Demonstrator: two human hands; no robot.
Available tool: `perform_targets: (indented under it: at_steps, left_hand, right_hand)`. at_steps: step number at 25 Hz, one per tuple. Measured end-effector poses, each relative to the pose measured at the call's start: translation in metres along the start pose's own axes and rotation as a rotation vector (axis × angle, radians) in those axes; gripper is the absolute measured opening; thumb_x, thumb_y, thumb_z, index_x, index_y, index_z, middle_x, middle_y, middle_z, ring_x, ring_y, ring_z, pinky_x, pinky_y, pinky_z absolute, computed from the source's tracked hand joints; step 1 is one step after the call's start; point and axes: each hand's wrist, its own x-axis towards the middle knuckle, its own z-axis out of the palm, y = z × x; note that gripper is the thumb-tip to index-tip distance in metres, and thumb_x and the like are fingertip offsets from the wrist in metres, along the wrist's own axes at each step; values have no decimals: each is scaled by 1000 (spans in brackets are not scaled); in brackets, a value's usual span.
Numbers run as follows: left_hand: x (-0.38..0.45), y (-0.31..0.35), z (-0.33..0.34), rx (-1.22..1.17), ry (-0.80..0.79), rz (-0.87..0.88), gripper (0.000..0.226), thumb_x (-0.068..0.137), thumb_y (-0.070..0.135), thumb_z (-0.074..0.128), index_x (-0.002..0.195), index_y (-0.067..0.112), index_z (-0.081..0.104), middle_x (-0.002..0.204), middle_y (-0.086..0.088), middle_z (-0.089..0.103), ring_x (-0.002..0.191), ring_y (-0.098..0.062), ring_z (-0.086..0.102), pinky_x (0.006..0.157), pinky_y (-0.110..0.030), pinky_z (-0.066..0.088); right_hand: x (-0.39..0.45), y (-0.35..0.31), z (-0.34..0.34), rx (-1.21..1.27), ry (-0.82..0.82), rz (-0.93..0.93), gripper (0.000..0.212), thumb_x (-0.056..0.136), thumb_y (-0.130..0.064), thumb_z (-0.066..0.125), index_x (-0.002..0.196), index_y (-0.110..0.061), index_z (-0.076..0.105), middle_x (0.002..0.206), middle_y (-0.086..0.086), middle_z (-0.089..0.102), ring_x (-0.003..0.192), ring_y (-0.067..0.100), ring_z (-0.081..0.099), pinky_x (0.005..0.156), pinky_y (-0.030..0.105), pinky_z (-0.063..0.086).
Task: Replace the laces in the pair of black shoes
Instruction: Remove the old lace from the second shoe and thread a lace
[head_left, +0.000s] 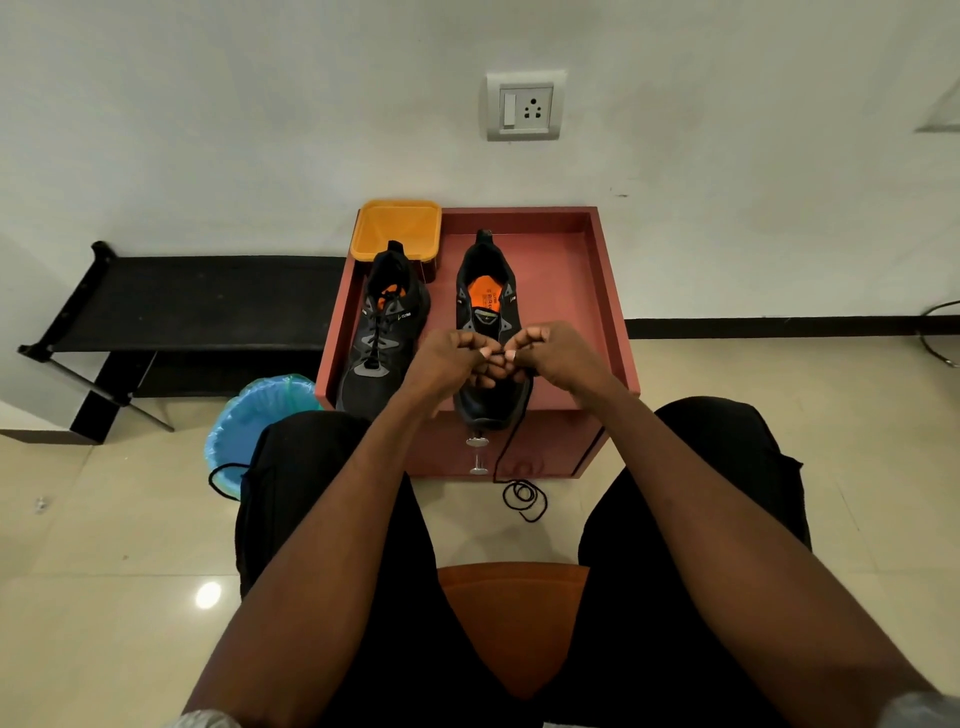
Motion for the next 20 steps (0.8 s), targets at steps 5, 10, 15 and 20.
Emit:
perform_targets:
  at_steps: [5,10,15,20]
  left_hand:
    - [10,1,14,112,40,85,14,100,3,49,114,5,50,81,-15,67,70,-21,66,61,-27,55]
    - [19,-7,21,424,250,165,20,97,9,52,113,14,62,104,2,50,102,-17,51,81,-25,41]
    - [41,-33,24,365,200,6,37,86,0,46,110,13,72,128,-2,41,122,-26,45,106,-39,44]
    - [68,-64,26,220,201,-77,40,69,11,43,91,26,73,133,-5,47,118,-28,54,100,-45,51]
  right_hand:
    - [7,12,-1,70,66,-2,10,89,-5,69,94,1,73,79,8,72,66,6,63,60,17,51]
    - [19,24,2,-53,247,20,14,92,0,60,95,-1,74,80,6,70,62,6,59,55,10,48]
    - [30,36,9,-146,358,11,13,90,-2,61,82,-4,71,76,10,72,58,12,63,56,25,53]
    - [38,47,14,-275,394,-36,17,87,0,60,78,-6,73,75,9,70,70,25,67,65,43,57]
